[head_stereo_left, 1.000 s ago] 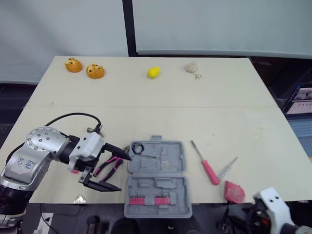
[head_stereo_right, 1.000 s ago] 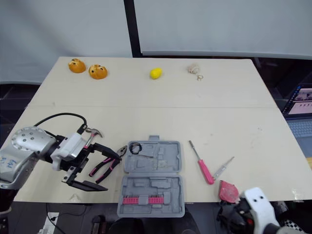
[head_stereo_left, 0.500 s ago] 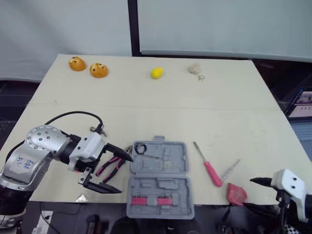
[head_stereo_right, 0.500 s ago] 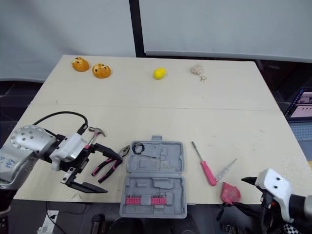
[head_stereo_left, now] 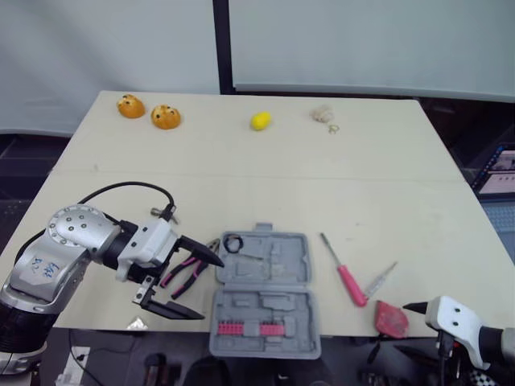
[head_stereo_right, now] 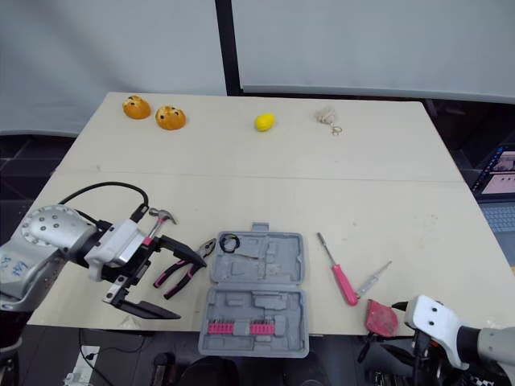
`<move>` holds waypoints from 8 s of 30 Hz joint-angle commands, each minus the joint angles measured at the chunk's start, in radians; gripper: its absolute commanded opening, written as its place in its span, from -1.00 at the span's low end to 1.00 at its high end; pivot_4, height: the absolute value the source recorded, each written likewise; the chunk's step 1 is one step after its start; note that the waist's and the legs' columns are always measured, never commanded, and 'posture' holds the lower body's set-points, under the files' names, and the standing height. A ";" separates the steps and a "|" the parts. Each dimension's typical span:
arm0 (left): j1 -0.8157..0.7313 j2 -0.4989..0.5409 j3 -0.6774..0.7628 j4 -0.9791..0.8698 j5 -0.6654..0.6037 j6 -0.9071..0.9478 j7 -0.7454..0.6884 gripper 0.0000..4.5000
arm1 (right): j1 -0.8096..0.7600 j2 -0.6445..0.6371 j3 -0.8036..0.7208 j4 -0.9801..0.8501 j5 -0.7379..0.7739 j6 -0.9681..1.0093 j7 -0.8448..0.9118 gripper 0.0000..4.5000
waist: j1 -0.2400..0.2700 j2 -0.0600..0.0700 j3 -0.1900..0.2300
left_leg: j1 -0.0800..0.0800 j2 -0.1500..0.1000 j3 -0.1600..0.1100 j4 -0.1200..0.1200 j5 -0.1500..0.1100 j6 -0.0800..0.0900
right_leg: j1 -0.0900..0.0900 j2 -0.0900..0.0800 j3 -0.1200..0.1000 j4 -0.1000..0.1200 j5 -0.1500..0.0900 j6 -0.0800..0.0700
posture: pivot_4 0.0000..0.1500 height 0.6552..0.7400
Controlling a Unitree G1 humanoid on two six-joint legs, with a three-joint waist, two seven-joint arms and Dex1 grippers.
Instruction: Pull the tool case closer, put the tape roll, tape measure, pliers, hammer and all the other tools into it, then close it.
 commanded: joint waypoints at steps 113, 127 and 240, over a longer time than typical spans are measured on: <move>-0.127 -0.158 -0.019 0.390 0.231 -0.330 0.101 1.00 | -1.059 0.331 0.567 0.067 0.006 0.435 -0.079 0.99 | -0.025 0.002 -0.001 | -0.016 0.002 0.003 0.017 -0.001 -0.004 | -0.019 0.000 -0.007 0.025 -0.002 -0.003 | 1.00 1.00; -0.162 -0.160 -0.031 0.386 0.236 -0.311 0.086 1.00 | -0.932 0.426 0.537 0.316 -0.019 0.152 -0.151 0.18 | -0.028 0.002 -0.001 | -0.010 0.002 0.002 0.013 0.000 -0.005 | -0.019 0.002 -0.002 0.028 -0.003 -0.004 | 1.00 1.00; 0.358 -0.329 0.089 0.257 0.390 -0.070 0.777 1.00 | -0.584 -0.144 0.030 -0.553 0.798 0.671 -0.151 0.98 | -0.020 -0.005 -0.007 | -0.005 0.001 -0.002 -0.001 0.000 -0.001 | -0.010 -0.002 -0.001 0.008 0.000 -0.001 | 1.00 1.00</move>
